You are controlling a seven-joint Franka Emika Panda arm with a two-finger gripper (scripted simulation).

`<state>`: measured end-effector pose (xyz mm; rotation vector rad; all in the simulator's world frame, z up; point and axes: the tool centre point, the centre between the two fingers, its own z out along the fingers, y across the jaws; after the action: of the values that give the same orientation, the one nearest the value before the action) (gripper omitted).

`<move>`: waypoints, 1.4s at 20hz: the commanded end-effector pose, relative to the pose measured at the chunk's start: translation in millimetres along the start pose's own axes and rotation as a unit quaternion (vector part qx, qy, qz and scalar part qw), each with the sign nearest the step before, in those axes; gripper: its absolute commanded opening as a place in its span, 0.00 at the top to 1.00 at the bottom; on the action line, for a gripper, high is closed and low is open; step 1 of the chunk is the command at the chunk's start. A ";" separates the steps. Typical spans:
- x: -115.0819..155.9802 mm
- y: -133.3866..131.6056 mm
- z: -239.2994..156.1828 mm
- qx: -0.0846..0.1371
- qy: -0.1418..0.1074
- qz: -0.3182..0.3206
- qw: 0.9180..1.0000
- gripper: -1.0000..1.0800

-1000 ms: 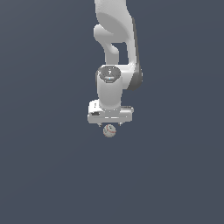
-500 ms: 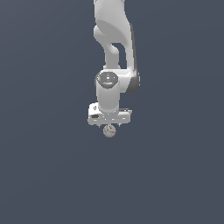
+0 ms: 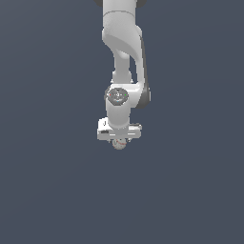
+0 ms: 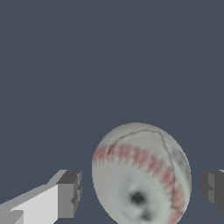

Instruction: Pick up the object and move it to a goal position.

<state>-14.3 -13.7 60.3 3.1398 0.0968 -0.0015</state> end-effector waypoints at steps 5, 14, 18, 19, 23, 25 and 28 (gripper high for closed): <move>1.0 0.1 12.6 0.000 0.000 0.000 1.000 0.04; 1.0 0.1 12.6 0.000 0.000 0.000 1.000 1.00; 0.8 -0.3 11.1 0.000 0.000 0.000 1.000 1.00; 0.5 -1.0 9.9 0.000 0.000 0.000 1.000 1.00; -1.9 -6.1 0.7 0.000 0.000 0.000 1.000 1.00; -3.9 -10.3 -6.7 0.000 0.000 0.000 1.000 1.00; -7.7 -18.6 -21.5 0.000 0.000 0.000 1.000 1.00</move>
<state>-21.9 0.1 73.1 3.1401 0.0967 -0.0048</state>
